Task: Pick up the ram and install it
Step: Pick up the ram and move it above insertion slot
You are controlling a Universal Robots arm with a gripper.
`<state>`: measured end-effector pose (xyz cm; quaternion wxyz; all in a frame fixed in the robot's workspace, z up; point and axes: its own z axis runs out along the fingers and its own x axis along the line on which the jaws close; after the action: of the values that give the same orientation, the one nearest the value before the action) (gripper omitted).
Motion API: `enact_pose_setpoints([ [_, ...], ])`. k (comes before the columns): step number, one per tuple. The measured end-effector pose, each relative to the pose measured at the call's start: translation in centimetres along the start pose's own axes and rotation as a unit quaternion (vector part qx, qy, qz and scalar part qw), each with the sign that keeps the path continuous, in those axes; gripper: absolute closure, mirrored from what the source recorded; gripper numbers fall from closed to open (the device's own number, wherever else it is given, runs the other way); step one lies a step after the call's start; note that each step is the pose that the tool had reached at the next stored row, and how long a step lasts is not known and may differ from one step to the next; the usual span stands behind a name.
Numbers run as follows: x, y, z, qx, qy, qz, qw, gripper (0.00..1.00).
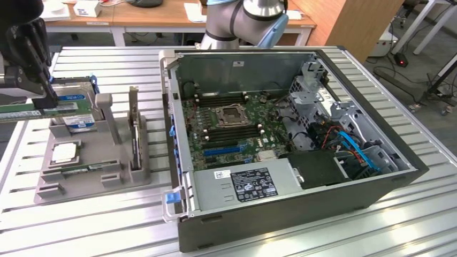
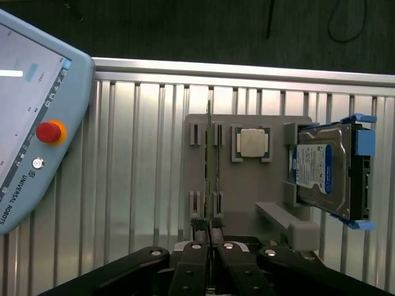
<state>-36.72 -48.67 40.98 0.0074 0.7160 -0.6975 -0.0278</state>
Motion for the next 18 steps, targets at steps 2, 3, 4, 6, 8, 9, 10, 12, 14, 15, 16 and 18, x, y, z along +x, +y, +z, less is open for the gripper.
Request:
enact_pose_setpoints([
  [2, 0.0, -0.37, 0.0, 0.0001, -0.0001, 0.0, 1.0, 0.89],
  [3, 0.0, -0.56, -0.01, 0.0001, -0.0001, 0.0, 1.0, 0.89],
  [4, 0.0, -0.76, -0.02, 0.0001, -0.0001, 0.0, 1.0, 0.89],
  [6, 0.0, -1.22, -0.04, 0.0001, -0.0001, 0.0, 1.0, 0.89],
  [8, 0.0, -1.9, -0.08, 0.0, -0.0001, 0.0, 1.0, 0.89],
  [9, 0.1, -2.28, -0.1, 0.0001, -0.0001, 0.0, 1.0, 0.89],
  [10, 0.1, -2.67, -0.11, 0.0001, -0.0002, 0.0, 1.0, 0.89],
  [12, 0.1, -3.45, -0.16, 0.0001, -0.0002, 0.0, 1.0, 0.89],
  [14, 0.1, -4.25, -0.2, 0.0001, -0.0002, 0.0, 1.0, 0.89],
  [15, 0.1, -4.64, -0.21, 0.0001, -0.0002, 0.0, 1.0, 0.89],
  [16, 0.1, -5.01, -0.23, 0.0001, -0.0003, 0.0, 1.0, 0.89],
  [18, 0.1, -5.73, -0.27, 0.0001, -0.0003, 0.0, 1.0, 0.89],
])
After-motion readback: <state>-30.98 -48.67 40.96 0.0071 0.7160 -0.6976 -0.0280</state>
